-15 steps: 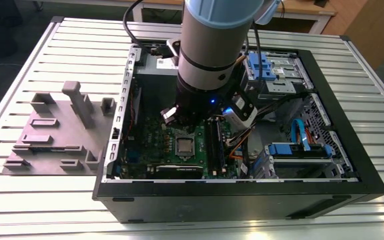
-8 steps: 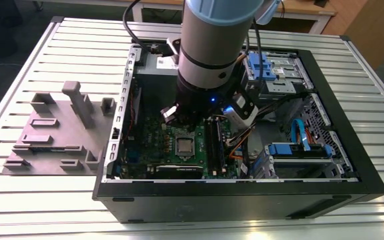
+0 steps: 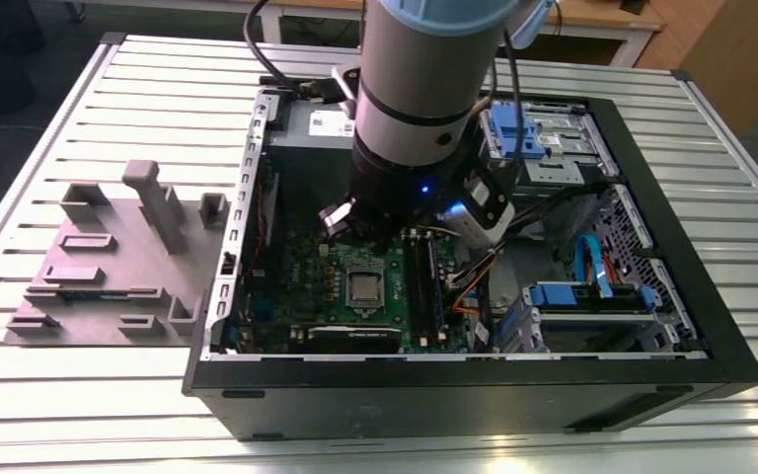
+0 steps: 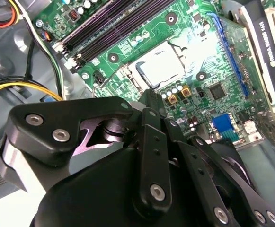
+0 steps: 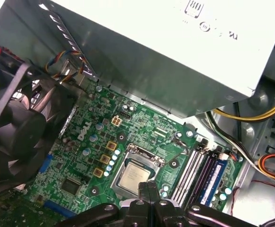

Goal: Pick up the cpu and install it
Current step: 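Install the first cpu locking lever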

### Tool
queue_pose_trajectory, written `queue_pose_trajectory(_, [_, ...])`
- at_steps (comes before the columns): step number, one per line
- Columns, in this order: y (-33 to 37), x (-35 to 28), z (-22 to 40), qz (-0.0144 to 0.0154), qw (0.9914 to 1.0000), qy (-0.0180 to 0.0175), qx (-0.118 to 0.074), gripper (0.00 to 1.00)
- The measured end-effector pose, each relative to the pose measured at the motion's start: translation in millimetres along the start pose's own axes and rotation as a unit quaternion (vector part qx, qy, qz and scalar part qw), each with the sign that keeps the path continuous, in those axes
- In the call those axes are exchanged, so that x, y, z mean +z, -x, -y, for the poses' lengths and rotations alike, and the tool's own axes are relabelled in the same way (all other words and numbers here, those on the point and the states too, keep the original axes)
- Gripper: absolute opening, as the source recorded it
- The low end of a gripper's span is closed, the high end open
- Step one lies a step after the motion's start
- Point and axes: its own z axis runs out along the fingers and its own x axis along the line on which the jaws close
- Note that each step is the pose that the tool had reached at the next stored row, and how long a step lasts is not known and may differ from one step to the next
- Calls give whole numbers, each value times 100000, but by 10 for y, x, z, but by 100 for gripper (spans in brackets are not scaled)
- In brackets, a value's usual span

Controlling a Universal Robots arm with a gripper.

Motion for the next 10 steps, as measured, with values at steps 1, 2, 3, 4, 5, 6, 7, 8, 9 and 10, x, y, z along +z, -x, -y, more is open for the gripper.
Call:
queue_pose_trajectory(1, [3, -18, -2, 3, 100000, 0, 0, 10])
queue_pose_trajectory(2, [5, -41, -4, 0, 100000, -2, -3, 10])
queue_pose_trajectory(3, [7, -60, -6, 6, 100000, 3, -2, 10])
queue_pose_trajectory(4, [8, -77, -8, 6, 100000, 5, 2, 10])
queue_pose_trajectory(5, [9, -89, -9, 5, 100000, 4, 1, 10])
queue_pose_trajectory(6, [9, -92, -9, 8, 100000, 4, 2, 10])
queue_pose_trajectory(7, [9, -92, -9, 11, 100000, 8, -2, 10])
queue_pose_trajectory(8, [9, -92, -9, 17, 100000, 13, -1, 10])
queue_pose_trajectory(9, [10, -93, -10, 10, 100000, 6, 1, 10])
queue_pose_trajectory(10, [10, -93, -10, 5, 100000, 3, -1, 10])
